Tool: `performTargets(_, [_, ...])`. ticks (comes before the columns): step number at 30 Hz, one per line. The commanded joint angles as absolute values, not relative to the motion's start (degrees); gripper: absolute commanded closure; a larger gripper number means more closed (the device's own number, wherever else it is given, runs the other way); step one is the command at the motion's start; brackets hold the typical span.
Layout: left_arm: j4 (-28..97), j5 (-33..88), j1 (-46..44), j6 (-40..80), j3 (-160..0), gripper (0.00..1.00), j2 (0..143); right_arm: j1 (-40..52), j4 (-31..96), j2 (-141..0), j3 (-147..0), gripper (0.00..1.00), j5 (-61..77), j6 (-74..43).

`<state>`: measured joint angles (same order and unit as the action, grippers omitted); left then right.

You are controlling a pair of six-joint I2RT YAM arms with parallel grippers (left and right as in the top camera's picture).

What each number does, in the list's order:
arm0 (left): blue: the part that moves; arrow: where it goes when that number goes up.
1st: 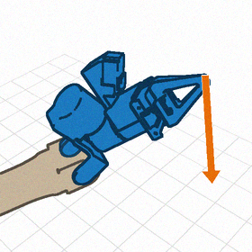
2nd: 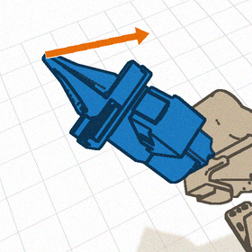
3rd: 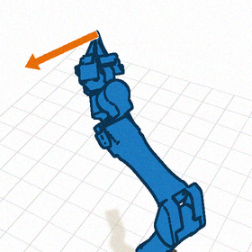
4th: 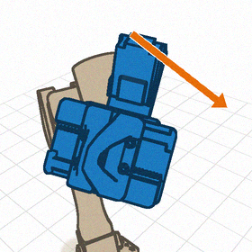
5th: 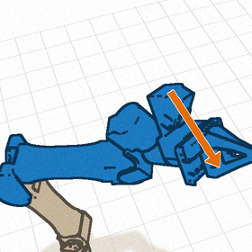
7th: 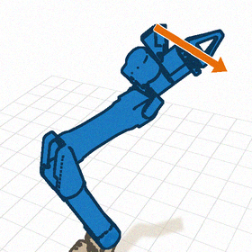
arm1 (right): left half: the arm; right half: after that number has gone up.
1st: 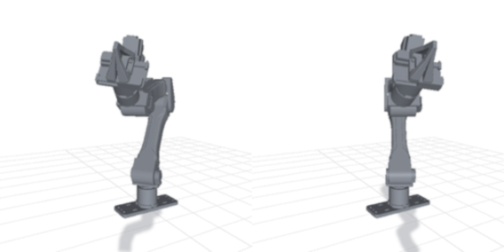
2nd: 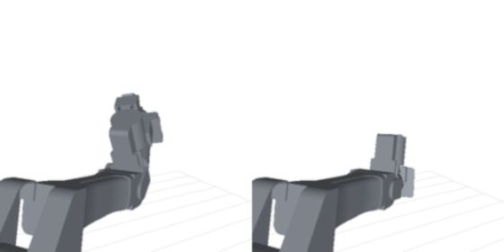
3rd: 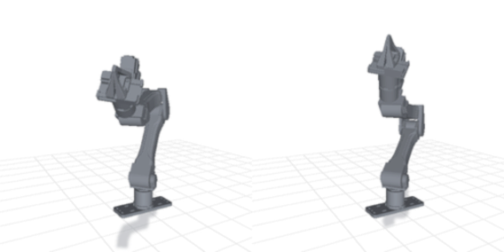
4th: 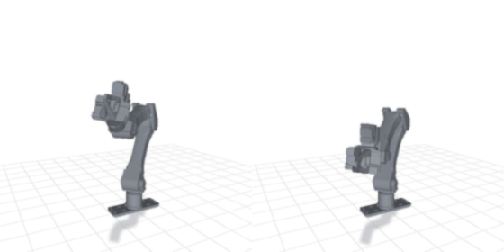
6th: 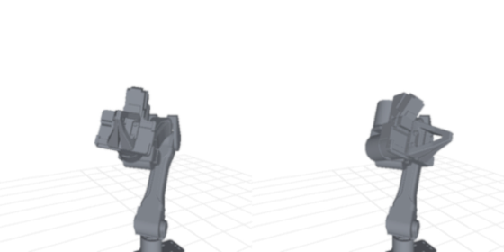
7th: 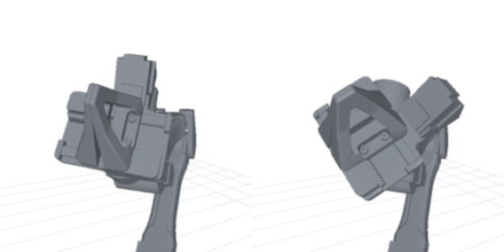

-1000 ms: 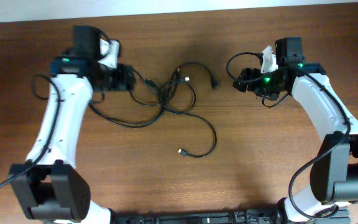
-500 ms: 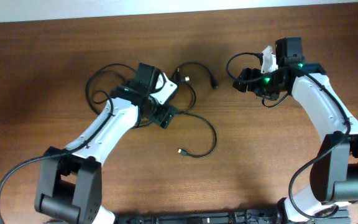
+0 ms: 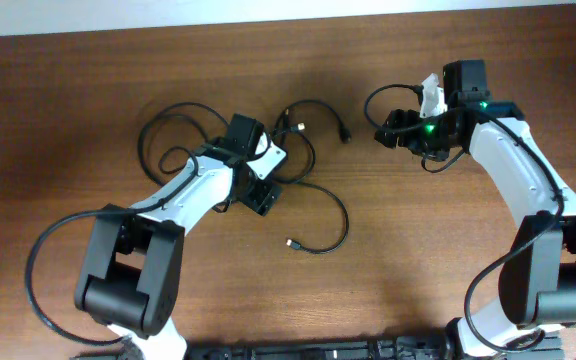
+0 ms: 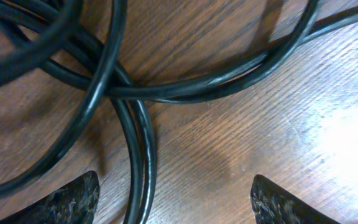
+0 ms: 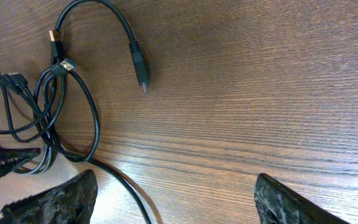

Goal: Untangle cables

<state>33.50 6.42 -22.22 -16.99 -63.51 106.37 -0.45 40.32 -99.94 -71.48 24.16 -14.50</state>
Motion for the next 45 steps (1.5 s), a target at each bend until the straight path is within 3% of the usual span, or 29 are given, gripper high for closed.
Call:
performTargets(1, [33.04, 6.0, -22.39, -17.65, -62.92, 0.33, 107.92, -0.3, 40.34, -100.25, -71.9, 0.2, 24.84, -13.69])
performTargets(2, [33.04, 6.02, -22.39, -17.52, -62.92, 0.4, 107.94, -0.3, 40.34, -100.25, -71.9, 0.2, 24.84, -13.69])
performTargets(3, [33.04, 6.22, -22.41, -16.99, -62.92, 0.53, 107.94, -0.3, 40.34, -100.25, -71.9, 0.2, 24.84, -13.72])
performTargets(4, [33.08, 6.2, -22.41, -16.27, -62.92, 0.58, 107.94, -0.3, 40.34, -100.25, -71.9, 0.2, 24.84, -13.72])
performTargets(6, [33.58, 6.42, -22.52, -16.1, -62.92, 0.81, 107.94, -0.3, 40.34, -100.25, -71.9, 0.2, 24.84, -13.72])
performTargets(9, [33.67, 6.39, -22.9, -16.1, -63.07, 0.99, 107.87, -0.3, 40.34, -100.25, -71.9, 0.2, 24.84, -13.72])
performTargets(18, [43.33, 8.38, -22.87, -15.9, -74.0, 1.0, 103.66, 0.08, 41.15, -100.25, -71.9, 0.2, 25.3, -13.72])
performTargets(27, [55.66, 19.79, -22.83, -16.01, -88.38, 1.0, 98.32, 9.08, 39.59, -101.19, -71.9, 0.16, 24.86, -9.41])
performTargets(30, [57.08, 19.84, -22.83, -16.21, -89.25, 1.0, 96.82, 11.84, 37.82, -101.65, -71.9, 0.13, 24.86, -9.41])
performTargets(39, [62.54, 19.77, -22.55, -16.38, -89.34, 1.0, 94.63, 14.61, 32.75, -101.65, -71.9, 0.15, 21.17, -9.45])
performTargets(45, [62.85, 19.7, -14.98, -16.38, -89.43, 1.0, 90.02, 14.61, 35.42, -101.65, -71.9, 0.18, 12.62, -9.45])
